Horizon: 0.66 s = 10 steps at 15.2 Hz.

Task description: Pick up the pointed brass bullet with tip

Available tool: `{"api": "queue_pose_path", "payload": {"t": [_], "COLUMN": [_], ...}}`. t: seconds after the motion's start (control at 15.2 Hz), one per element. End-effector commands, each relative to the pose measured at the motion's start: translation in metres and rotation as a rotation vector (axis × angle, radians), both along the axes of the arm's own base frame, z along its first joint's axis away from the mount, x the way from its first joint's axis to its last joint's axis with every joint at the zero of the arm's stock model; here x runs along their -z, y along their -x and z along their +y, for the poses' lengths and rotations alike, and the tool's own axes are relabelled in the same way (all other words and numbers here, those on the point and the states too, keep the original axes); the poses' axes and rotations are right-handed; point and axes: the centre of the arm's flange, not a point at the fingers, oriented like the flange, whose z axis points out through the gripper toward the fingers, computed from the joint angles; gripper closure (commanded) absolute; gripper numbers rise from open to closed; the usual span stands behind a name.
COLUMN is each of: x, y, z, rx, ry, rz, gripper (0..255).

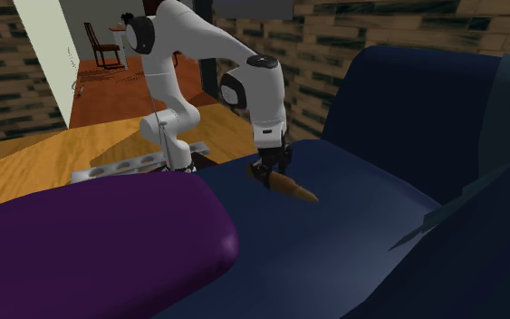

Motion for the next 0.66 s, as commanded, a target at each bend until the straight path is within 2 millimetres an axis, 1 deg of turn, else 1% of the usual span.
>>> {"api": "queue_pose_path", "payload": {"t": [0.0,0.46,0.59], "x": [-0.011,-0.048,-0.049], "y": [0.0,0.0,0.0], "z": [-0.001,-0.001,-0.001], "rx": [0.0,0.0,0.0], "ry": [0.0,0.0,0.0], "rz": [0.0,0.0,0.0], "gripper": [255,255,255]}}
